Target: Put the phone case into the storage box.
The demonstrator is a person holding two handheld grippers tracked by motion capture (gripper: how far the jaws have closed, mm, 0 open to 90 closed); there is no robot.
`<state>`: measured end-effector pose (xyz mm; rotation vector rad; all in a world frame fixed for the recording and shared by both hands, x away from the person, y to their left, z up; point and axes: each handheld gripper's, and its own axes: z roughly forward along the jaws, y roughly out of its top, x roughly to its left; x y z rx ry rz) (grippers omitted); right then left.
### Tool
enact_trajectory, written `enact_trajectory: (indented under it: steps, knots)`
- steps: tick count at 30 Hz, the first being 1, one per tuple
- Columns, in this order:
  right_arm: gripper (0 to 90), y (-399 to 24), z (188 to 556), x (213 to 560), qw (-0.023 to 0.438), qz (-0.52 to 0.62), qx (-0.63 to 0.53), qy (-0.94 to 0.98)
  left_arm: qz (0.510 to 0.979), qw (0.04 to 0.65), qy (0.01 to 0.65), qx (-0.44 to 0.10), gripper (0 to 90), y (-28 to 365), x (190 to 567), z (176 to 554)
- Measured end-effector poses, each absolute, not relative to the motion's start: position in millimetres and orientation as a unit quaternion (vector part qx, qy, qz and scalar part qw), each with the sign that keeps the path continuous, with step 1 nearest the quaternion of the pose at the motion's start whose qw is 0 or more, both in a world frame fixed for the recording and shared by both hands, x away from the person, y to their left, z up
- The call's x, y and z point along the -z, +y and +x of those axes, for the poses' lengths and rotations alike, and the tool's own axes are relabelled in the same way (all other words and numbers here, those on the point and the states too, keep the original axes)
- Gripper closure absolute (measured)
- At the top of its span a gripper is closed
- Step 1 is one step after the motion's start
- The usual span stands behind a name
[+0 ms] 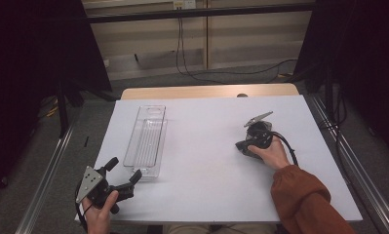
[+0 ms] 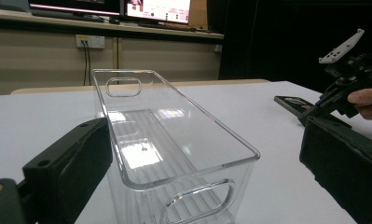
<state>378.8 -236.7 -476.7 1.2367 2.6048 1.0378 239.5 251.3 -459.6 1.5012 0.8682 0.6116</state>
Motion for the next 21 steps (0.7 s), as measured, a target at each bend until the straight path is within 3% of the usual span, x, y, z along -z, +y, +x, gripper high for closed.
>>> enact_trajectory:
  steps: [21]
  knots:
    - [90.0, -248, 371, 476, 0.038, 0.414, -0.337, 0.845, 0.647, 0.607, 0.378, -0.265, 2.5, 251, 459, 239]
